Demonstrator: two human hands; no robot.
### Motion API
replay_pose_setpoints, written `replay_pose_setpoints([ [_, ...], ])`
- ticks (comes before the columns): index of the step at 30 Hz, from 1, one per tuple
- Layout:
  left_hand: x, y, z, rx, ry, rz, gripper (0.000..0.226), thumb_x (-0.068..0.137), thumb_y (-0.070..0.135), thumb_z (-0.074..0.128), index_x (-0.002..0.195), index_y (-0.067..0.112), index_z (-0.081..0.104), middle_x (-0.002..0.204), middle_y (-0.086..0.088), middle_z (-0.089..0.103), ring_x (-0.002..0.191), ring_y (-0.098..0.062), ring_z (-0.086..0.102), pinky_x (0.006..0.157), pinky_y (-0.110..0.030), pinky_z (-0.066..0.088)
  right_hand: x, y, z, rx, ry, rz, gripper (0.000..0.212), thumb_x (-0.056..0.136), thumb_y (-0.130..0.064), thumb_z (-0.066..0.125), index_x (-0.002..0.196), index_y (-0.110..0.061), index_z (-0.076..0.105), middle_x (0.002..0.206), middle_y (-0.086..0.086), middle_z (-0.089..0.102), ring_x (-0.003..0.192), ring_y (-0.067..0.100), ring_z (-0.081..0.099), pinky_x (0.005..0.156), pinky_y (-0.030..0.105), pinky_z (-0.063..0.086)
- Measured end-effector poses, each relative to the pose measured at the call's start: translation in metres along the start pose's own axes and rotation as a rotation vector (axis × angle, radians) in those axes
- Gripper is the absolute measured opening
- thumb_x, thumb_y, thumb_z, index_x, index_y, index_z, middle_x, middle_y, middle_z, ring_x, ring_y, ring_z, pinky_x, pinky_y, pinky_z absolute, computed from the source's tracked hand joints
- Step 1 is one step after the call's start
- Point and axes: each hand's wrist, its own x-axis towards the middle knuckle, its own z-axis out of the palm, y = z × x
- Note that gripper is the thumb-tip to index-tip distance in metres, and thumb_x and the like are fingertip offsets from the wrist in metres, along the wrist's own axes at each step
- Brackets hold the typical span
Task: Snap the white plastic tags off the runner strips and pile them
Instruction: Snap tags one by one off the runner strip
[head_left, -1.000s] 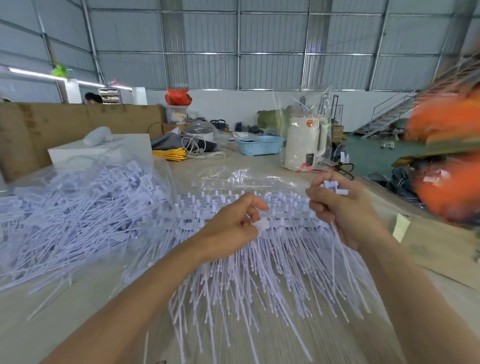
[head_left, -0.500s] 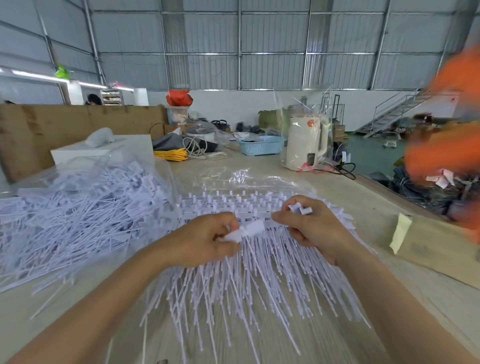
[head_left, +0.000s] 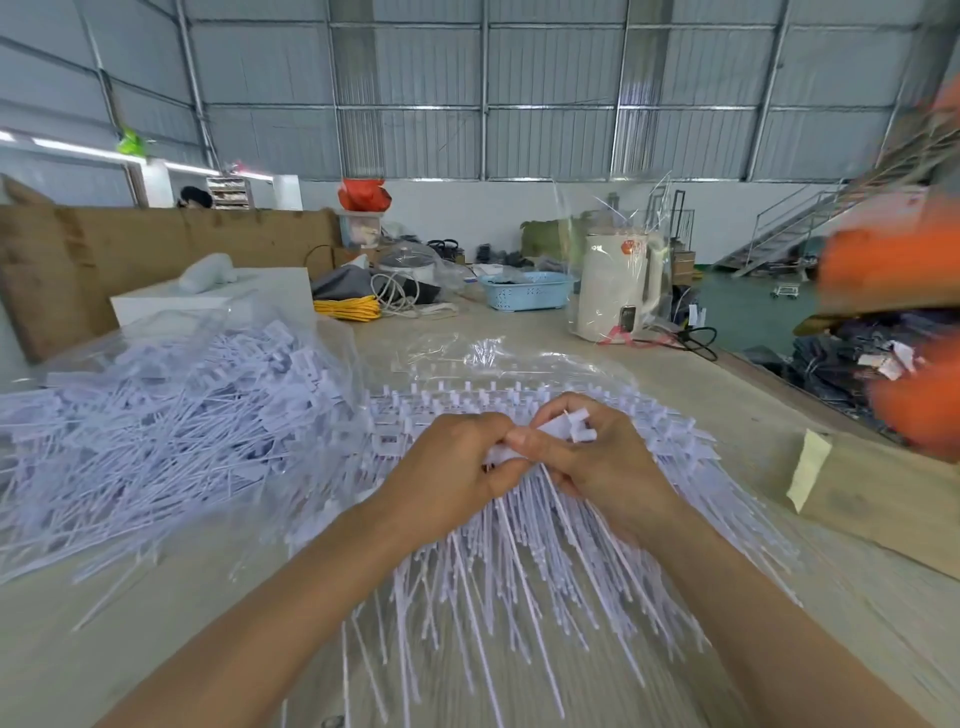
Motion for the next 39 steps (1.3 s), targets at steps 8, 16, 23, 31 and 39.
replay_pose_setpoints([
  [8, -0.006, -0.009, 0.002, -0.17, -0.14, 0.025, 0.014, 0.087, 0.01, 0.063, 0.089, -0.001, 0.07, 0.071, -0.013, 0.066, 0.054, -0.003, 0.046, 0.054, -0.018, 0.038, -0.003, -0.005, -0.006, -0.155, -0.144, -0.127, 0.019, 0.077, -0.003, 0.074, 0.071, -0.007, 0.057, 0.049, -0.009, 0.052, 0.039, 0.005, 0.044, 0.04, 0.015, 0.035],
  [16, -0.004, -0.008, -0.002, -0.404, -0.153, -0.053, 0.013, 0.087, 0.012, 0.065, 0.095, 0.012, 0.074, 0.065, -0.008, 0.067, 0.04, -0.001, 0.035, 0.044, -0.012, 0.029, -0.006, -0.009, -0.006, -0.11, -0.09, -0.222, 0.025, 0.064, 0.008, 0.073, 0.064, -0.007, 0.053, 0.052, -0.007, 0.05, 0.04, 0.006, 0.042, 0.04, 0.016, 0.035],
  [23, -0.005, -0.015, -0.013, -0.656, -0.304, -0.113, 0.023, 0.089, 0.026, 0.061, 0.075, 0.014, 0.074, 0.055, 0.005, 0.065, 0.04, -0.007, 0.044, 0.048, -0.017, 0.038, -0.012, -0.021, -0.007, -0.093, -0.113, -0.326, 0.022, 0.066, 0.011, 0.068, 0.063, -0.007, 0.055, 0.066, 0.015, 0.055, 0.051, 0.012, 0.05, 0.045, 0.02, 0.042],
  [31, -0.007, -0.021, -0.017, -0.635, -0.199, -0.3, 0.026, 0.085, 0.038, 0.062, 0.106, 0.025, 0.068, 0.08, 0.006, 0.071, 0.072, -0.007, 0.064, 0.068, -0.018, 0.048, -0.002, -0.038, -0.033, 0.183, 0.35, -0.095, 0.021, 0.083, 0.005, 0.06, 0.08, -0.016, 0.059, 0.051, 0.001, 0.052, 0.039, 0.009, 0.045, 0.036, 0.015, 0.034],
  [39, -0.016, -0.03, -0.036, -0.409, -0.491, -0.437, 0.051, 0.078, 0.0, 0.071, 0.114, 0.031, 0.053, 0.103, 0.001, 0.061, 0.08, -0.003, 0.063, 0.068, -0.017, 0.047, 0.001, -0.025, -0.019, 0.243, 0.198, 0.222, 0.016, 0.081, 0.007, 0.063, 0.094, -0.002, 0.063, 0.074, 0.012, 0.069, 0.061, 0.024, 0.07, 0.051, 0.02, 0.052],
])
